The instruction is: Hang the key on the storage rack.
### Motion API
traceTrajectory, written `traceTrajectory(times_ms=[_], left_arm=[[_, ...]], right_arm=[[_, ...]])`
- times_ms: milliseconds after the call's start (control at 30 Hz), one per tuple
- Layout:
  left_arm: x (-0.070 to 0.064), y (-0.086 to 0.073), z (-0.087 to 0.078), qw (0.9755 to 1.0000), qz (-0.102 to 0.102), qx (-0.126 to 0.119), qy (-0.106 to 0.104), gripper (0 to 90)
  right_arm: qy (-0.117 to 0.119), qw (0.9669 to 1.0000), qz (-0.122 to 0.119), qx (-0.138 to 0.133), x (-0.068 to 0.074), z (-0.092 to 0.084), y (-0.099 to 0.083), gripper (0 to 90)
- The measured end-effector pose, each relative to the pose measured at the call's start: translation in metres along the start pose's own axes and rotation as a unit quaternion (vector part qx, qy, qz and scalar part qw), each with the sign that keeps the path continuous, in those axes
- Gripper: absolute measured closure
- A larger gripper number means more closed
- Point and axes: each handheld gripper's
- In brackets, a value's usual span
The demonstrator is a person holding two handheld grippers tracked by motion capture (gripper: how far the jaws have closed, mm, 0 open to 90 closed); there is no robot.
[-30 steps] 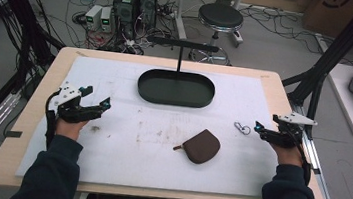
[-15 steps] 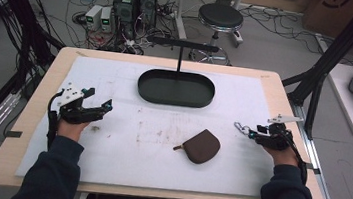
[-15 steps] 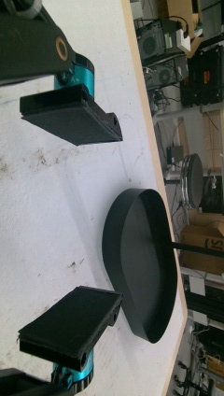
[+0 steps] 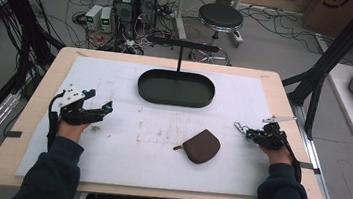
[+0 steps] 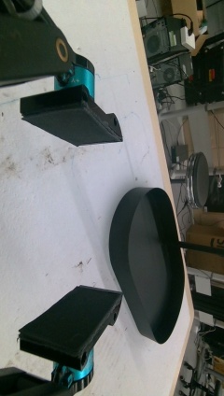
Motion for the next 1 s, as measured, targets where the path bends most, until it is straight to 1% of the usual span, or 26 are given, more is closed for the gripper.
traceTrajectory(times_ms=[33, 133, 333, 500, 533, 567, 600, 633, 733, 767, 800, 833, 867, 900, 1000], left_arm=[[0.0, 0.0, 0.0, 1.0, 0.0, 0.0, 0.0, 20.0], [0.0, 0.0, 0.0, 1.0, -0.001, 0.0, 0.0, 20.0], [0.0, -0.001, 0.0, 1.0, -0.002, 0.001, 0.001, 20.2], [0.0, -0.001, 0.001, 1.0, 0.001, 0.004, 0.0, 20.2], [0.0, -0.001, 0.001, 1.0, 0.001, 0.004, 0.0, 20.2], [0.0, -0.001, 0.001, 1.0, 0.001, 0.004, 0.0, 20.2], [0.0, -0.001, 0.0, 1.0, -0.001, 0.003, 0.001, 20.2], [0.0, -0.001, 0.0, 1.0, -0.002, 0.003, 0.001, 20.2], [0.0, -0.001, 0.0, 1.0, -0.001, 0.004, 0.003, 20.2], [0.0, -0.001, 0.0, 1.0, -0.001, 0.005, 0.002, 20.2], [0.0, -0.001, 0.0, 1.0, -0.002, 0.005, 0.002, 20.2], [-0.001, -0.001, 0.0, 1.0, -0.001, 0.005, 0.002, 20.2], [0.0, -0.001, 0.0, 1.0, 0.0, 0.006, 0.002, 20.2], [0.0, -0.001, 0.0, 1.0, 0.0, 0.006, 0.002, 20.2], [0.0, -0.002, -0.001, 1.0, 0.0, 0.007, 0.004, 20.2]], right_arm=[[-0.003, 1.0, -0.006, -0.003, 0.001, -0.001, 0.001, 86.9], [-0.003, 0.9999, -0.012, -0.006, 0.003, -0.002, 0.002, 88.8], [0.0, 0.9997, -0.011, -0.02, 0.004, -0.003, 0.004, 88.9], [-0.003, 0.9997, -0.019, -0.015, 0.006, 0.0, 0.005, 88.8], [-0.005, 0.9997, -0.021, -0.014, 0.006, 0.001, 0.005, 89.0], [-0.013, 0.9995, -0.026, -0.011, 0.007, 0.001, 0.007, 89.6], [-0.021, 0.9989, -0.033, -0.026, 0.01, -0.004, 0.01, 90.0], [-0.021, 0.9989, -0.033, -0.026, 0.01, -0.004, 0.01, 90.0], [-0.025, 0.9972, -0.041, -0.058, 0.014, -0.015, 0.018, 90.0], [-0.032, 0.9956, -0.053, -0.071, 0.018, -0.019, 0.025, 90.0], [-0.033, 0.9947, -0.06, -0.077, 0.021, -0.021, 0.028, 90.0], [-0.033, 0.9947, -0.06, -0.077, 0.021, -0.021, 0.028, 90.0], [-0.036, 0.9931, -0.071, -0.086, 0.026, -0.024, 0.035, 90.0], [-0.036, 0.9931, -0.071, -0.086, 0.026, -0.024, 0.035, 90.0], [-0.033, 0.9902, -0.083, -0.107, 0.033, -0.029, 0.047, 90.0]])
Point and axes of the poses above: each handheld gripper's, and its own axes: z roughly forward along the jaws, y roughly out of its top, x roughly to its left, and after that the axes turned 1 degree about -z, right-handed
